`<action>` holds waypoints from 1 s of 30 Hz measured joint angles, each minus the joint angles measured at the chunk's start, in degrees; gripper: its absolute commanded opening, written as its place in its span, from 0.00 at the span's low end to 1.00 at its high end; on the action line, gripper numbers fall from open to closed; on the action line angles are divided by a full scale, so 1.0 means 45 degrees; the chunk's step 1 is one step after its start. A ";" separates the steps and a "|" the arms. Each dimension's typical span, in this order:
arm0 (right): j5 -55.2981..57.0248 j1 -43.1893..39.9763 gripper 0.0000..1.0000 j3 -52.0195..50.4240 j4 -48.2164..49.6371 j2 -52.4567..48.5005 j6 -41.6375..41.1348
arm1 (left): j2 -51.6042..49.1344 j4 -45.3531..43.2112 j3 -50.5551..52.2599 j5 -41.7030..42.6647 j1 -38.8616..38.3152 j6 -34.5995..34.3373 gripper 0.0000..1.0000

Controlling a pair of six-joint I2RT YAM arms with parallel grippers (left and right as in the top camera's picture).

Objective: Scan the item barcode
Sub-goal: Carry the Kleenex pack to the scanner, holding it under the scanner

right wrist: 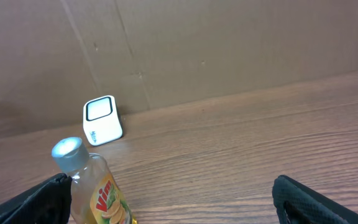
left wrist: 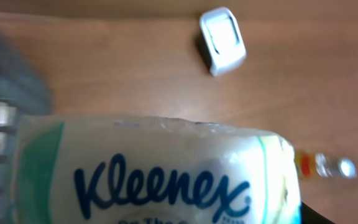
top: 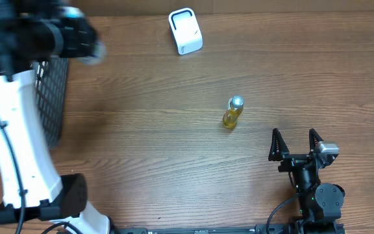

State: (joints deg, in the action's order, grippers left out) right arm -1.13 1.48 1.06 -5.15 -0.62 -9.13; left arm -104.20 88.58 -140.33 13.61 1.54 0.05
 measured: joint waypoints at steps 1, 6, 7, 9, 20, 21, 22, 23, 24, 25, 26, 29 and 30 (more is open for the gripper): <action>0.0000 0.0000 1.00 0.0000 0.0000 0.0000 -0.0005 | -0.0049 -0.0005 0.0243 -0.0219 -0.0457 -0.0151 0.43; -0.0005 0.0000 1.00 0.0000 0.0005 0.0000 -0.0010 | -0.0651 -0.0257 0.2079 -0.1627 -0.2841 -0.1141 0.48; 0.0000 0.0000 1.00 0.0000 0.0000 0.0000 -0.0010 | -0.0787 -0.0442 0.2535 -0.1826 -0.3225 -0.1331 0.48; -0.0005 0.0000 1.00 0.0000 0.0000 0.0000 -0.0010 | -0.1064 -0.1141 0.3619 -0.2157 -0.3993 -0.1715 0.50; 0.0000 0.0005 1.00 0.0000 0.0005 0.0000 -0.0005 | -0.1307 -0.6523 0.9466 -0.2803 -0.6708 -0.3487 0.49; 0.0000 0.0000 1.00 0.0000 0.0000 0.0000 -0.0010 | -0.1307 -0.7033 0.9831 -0.2919 -0.6868 -0.3599 0.49; 0.0005 0.0005 1.00 0.0000 0.0005 0.0000 0.0000 | -0.1307 -0.7519 1.0190 -0.3055 -0.7023 -0.3672 0.49; 0.0000 0.0005 1.00 0.0000 0.0000 0.0000 -0.0010 | -0.1307 -0.8029 1.0574 -0.3225 -0.7184 -0.3711 0.49; 0.0000 0.0005 1.00 0.0000 0.0000 0.0000 -0.0010 | -0.1307 -0.8480 1.0924 -0.3376 -0.7329 -0.3759 0.49; 0.0000 0.0005 1.00 0.0000 0.0000 0.0000 -0.0010 | -0.1307 -0.8811 1.1196 -0.3483 -0.7446 -0.3813 0.49; 0.0000 0.0000 1.00 0.0000 0.0010 0.0000 -0.0010 | -0.1307 -0.9194 1.1492 -0.3570 -0.7577 -0.3925 0.49; 0.0000 0.0000 1.00 0.0000 0.0000 0.0000 -0.0005 | -0.1307 -0.9976 1.2182 -0.3842 -0.7893 -0.4167 0.49; 0.0000 0.0005 1.00 0.0000 0.0005 0.0000 -0.0010 | -0.1307 -1.0142 1.2381 -0.3954 -0.8004 -0.4303 0.50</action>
State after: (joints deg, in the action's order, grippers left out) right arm -1.13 1.50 1.06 -5.13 -0.62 -9.17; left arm -110.08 42.94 -84.62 -4.19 -34.48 -19.31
